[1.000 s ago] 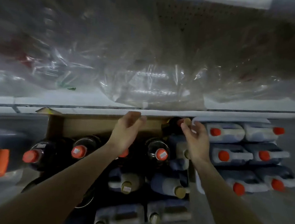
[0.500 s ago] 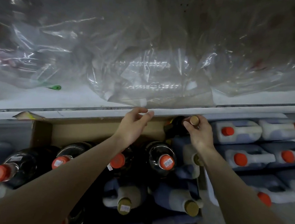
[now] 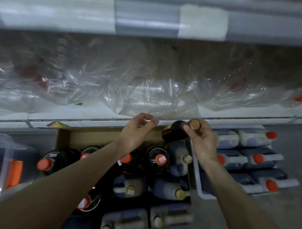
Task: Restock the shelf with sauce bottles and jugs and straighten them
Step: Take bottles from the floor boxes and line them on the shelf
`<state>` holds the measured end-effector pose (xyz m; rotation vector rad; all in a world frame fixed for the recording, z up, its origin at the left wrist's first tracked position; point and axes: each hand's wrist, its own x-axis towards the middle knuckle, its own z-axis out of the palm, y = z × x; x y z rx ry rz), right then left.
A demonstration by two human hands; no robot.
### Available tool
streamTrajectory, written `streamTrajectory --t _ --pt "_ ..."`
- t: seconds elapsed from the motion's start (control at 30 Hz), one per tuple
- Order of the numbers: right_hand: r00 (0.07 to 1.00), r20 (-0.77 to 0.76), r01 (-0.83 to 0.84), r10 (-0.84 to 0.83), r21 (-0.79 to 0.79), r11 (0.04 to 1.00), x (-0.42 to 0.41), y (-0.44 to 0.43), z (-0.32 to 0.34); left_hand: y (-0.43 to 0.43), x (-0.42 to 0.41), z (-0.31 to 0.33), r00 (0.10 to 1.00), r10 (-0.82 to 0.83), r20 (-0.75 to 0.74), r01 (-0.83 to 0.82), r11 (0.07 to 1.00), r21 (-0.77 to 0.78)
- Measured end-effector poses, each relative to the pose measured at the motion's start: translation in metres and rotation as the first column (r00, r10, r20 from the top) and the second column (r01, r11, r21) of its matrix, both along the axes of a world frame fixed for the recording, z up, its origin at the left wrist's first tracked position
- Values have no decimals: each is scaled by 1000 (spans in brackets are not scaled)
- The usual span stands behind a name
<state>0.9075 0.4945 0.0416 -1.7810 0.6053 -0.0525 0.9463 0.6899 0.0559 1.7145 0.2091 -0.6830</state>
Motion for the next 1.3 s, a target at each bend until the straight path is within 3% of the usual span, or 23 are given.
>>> streamTrajectory --t 0.2,0.47,0.63,0.83,1.03,1.3 --pt "988 120 -95 95 -3 995 -9 10 162 6 -18 139 1000 -12 29 13 999 -50" --pt "909 322 -249 265 -91 964 -17 30 453 18 -41 390 962 -195 192 217 971 -103" --pt "809 467 -276 356 -232 933 -16 51 642 16 -38 558 874 -268 404 334 937 -100" --pt "631 630 -276 453 -363 890 -25 85 820 33 -49 729 726 -164 668 281 957 -71" --pt "434 696 -345 572 -458 819 -33 129 930 80 -62 835 594 -48 803 138 989 -43" --pt "294 550 -455 781 -638 621 -28 193 982 152 -73 902 453 41 891 -54 998 -19"
